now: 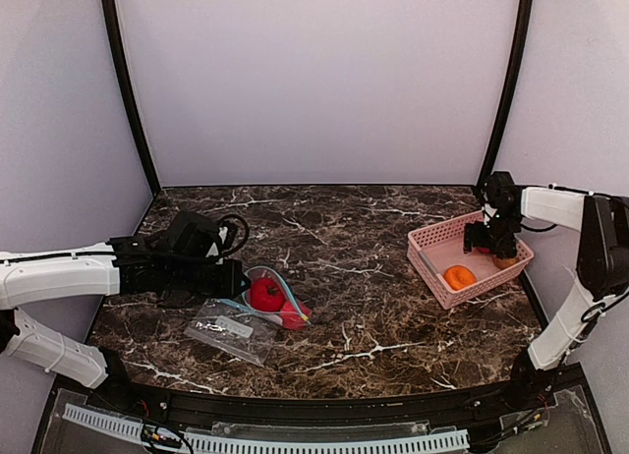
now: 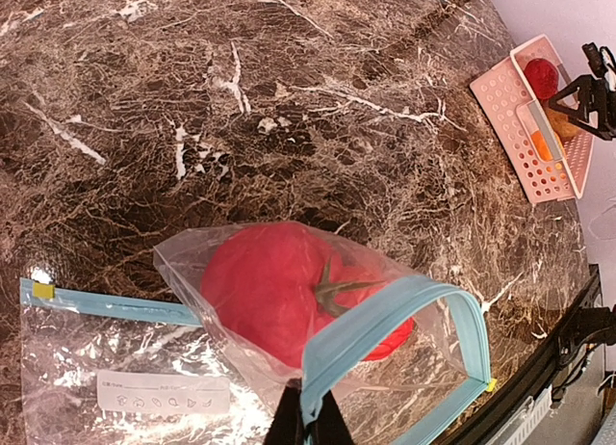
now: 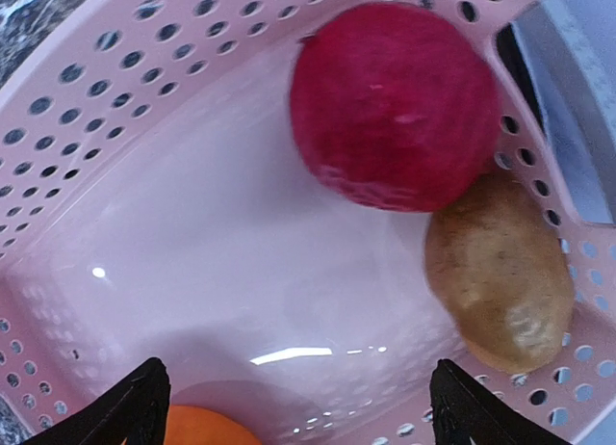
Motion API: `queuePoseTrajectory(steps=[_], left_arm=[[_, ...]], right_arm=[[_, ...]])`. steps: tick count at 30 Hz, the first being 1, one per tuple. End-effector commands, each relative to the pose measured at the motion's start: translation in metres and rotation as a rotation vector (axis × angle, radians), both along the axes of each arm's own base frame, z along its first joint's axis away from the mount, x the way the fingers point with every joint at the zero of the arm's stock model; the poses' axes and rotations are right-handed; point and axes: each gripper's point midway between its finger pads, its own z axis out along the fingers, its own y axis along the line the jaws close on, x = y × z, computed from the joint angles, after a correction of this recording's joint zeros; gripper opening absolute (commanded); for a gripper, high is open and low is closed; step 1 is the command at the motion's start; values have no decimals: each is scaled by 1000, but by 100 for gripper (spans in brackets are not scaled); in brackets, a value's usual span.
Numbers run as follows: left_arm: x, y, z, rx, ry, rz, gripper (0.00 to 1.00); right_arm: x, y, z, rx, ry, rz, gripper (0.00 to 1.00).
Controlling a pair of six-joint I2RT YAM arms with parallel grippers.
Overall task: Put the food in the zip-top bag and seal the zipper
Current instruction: Pick up the fake vegetable from the center of the board.
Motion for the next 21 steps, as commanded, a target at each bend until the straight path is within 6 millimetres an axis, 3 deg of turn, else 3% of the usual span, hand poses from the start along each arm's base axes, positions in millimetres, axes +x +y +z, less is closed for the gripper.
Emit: queuePoseTrajectory(steps=[1,6,15,18,21], left_arm=[[-4,9,-3,15,7,14,1],[-2,5,-3,13,8,4,1],[-1,1,-4,5,14,-5,1],[-1,1,-4,6,14,-6,1],[-1,1,-5,8,16,-3,1]], right_arm=[[4,-40,20,-109,-26,-65,93],[17,-64,15,-181,-2,-68,93],[26,-76,-15,-251,91,-13,86],[22,-68,-24,-209,112,9,85],[19,-45,-24,-142,97,62,83]])
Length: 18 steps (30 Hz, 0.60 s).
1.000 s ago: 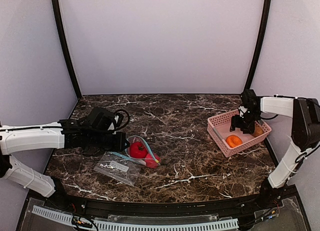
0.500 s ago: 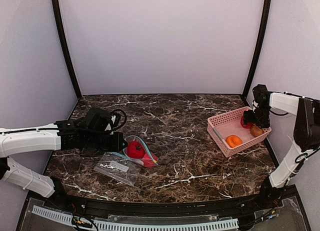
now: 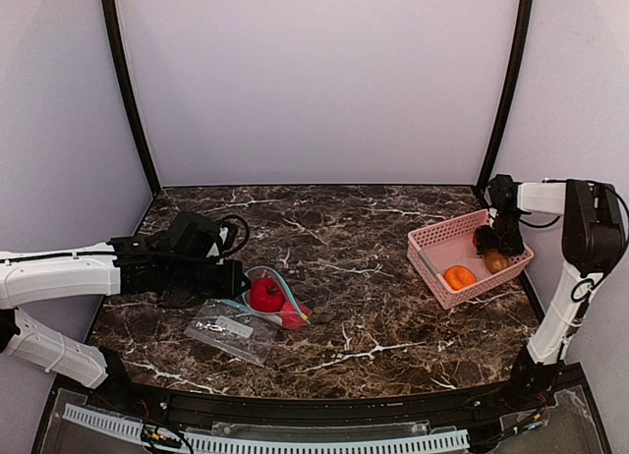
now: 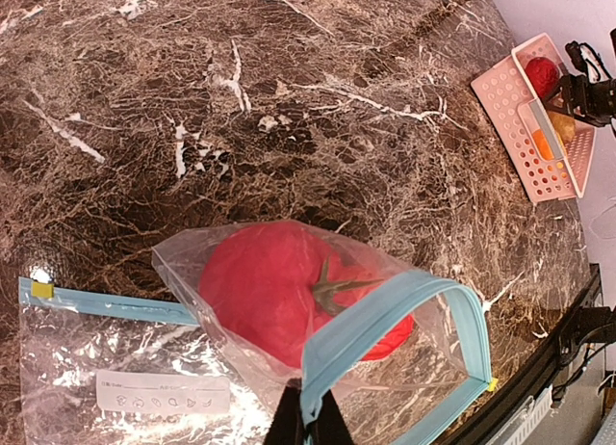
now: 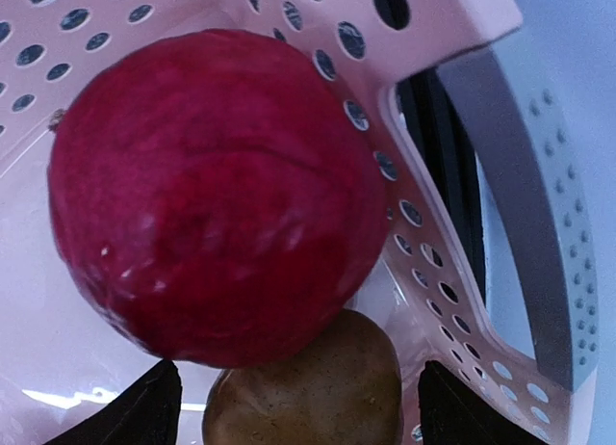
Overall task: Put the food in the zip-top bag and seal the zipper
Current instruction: Pick up the fake vegetable from the center of the board.
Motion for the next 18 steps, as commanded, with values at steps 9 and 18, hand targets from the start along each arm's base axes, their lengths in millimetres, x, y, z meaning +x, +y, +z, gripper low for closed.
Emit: queuePoseTrajectory(steps=[9,18], left_arm=[[1,-3,-5,-1,19,-8,1],[0,-1,-3,4,16,-6,1]], right_arm=[[-19,24,-3,29,41,40,82],[-21,32,-7,93,36,2,67]])
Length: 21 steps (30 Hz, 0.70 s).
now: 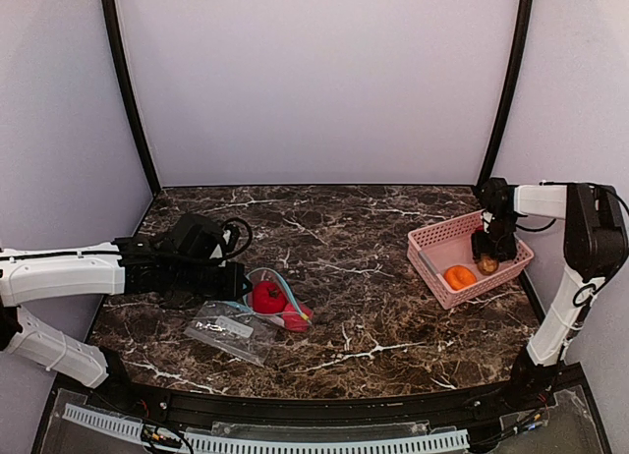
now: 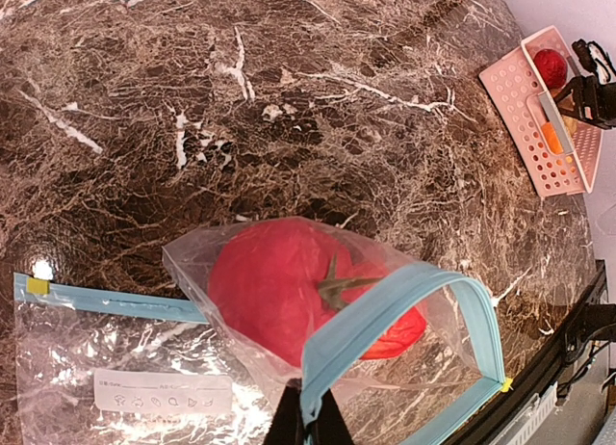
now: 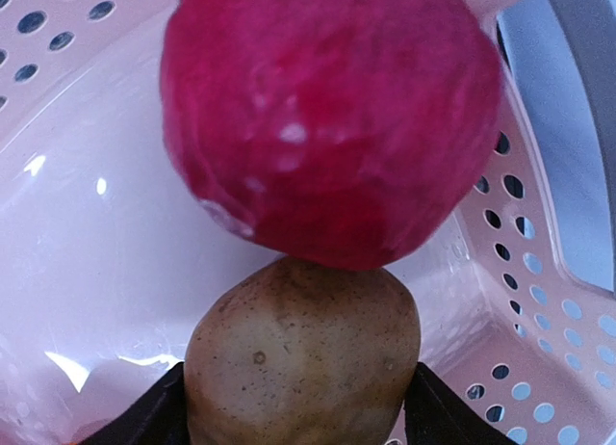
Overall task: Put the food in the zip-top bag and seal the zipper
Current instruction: Pick up the fake vegetable from the center of the board.
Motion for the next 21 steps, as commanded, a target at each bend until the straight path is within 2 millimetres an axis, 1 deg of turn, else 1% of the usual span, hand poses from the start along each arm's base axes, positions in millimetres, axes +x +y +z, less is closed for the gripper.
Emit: queuePoseTrajectory(steps=[1,5,8,11,13,18,19,21], left_arm=[[1,0,6,-13,-6,-1,1],[0,1,7,-17,-7,3,1],[0,-1,9,-25,-7,-2,1],[0,-4,12,-32,-13,-22,1],[0,-4,15,-30,-18,-31,1],[1,-6,19,-30,-27,-40,1],[-1,-9,19,-41,-18,-49,1],[-4,-15,19,-66,3,-68,1]], right_arm=[[-4,4,-3,41,6,-28,64],[-5,4,10,38,-26,-34,55],[-10,3,26,35,-50,-30,52],[-16,4,53,36,-104,-24,49],[-18,6,77,43,-156,-12,48],[-23,23,140,111,-304,66,44],[-25,32,152,131,-332,92,43],[-30,56,172,181,-382,158,42]])
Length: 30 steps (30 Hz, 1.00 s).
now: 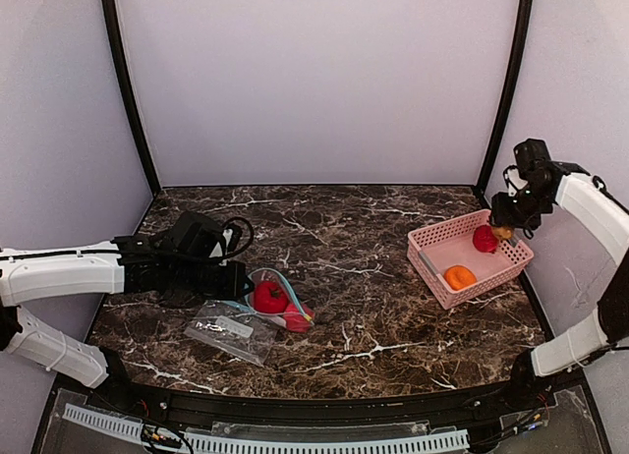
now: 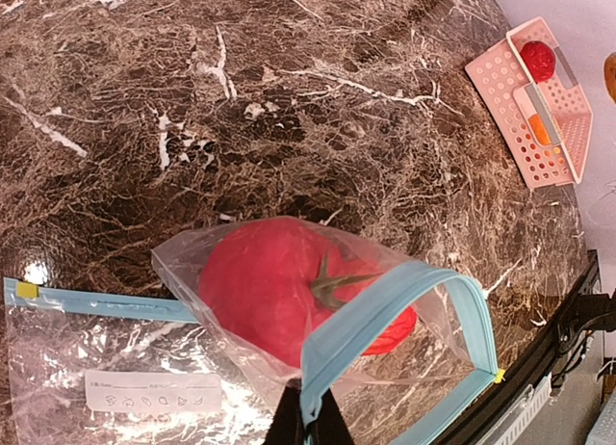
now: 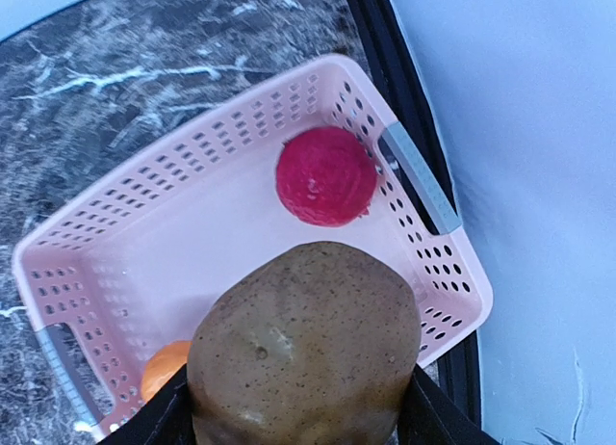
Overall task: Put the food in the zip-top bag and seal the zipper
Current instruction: Pick up the fake vegetable from the center of the board, then place the fake vegetable in the zipper food storage bag.
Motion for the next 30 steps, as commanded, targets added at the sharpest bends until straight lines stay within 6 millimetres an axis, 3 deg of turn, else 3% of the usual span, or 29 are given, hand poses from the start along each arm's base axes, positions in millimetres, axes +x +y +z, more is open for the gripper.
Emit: queuePoseTrajectory(steps=[1,5,12,18,23,30], left_arm=[[-2,-12,15,-59,6,-40,1],[-2,-20,16,-98,18,-52,1],[-3,-22,14,-94,38,-62,1],[-4,-23,15,-98,41,-66,1],[-4,-21,14,-90,42,-63,1],[-7,-19,14,-86,42,-67,1]], right_arm=[[-11,47,43,102,-94,152,42],[-31,112,74,252,-201,327,39],[-91,257,107,552,-334,747,40],[-132,356,103,503,-391,1033,41],[-158,427,90,491,-429,1200,41],[-172,492,57,447,-428,1306,40]])
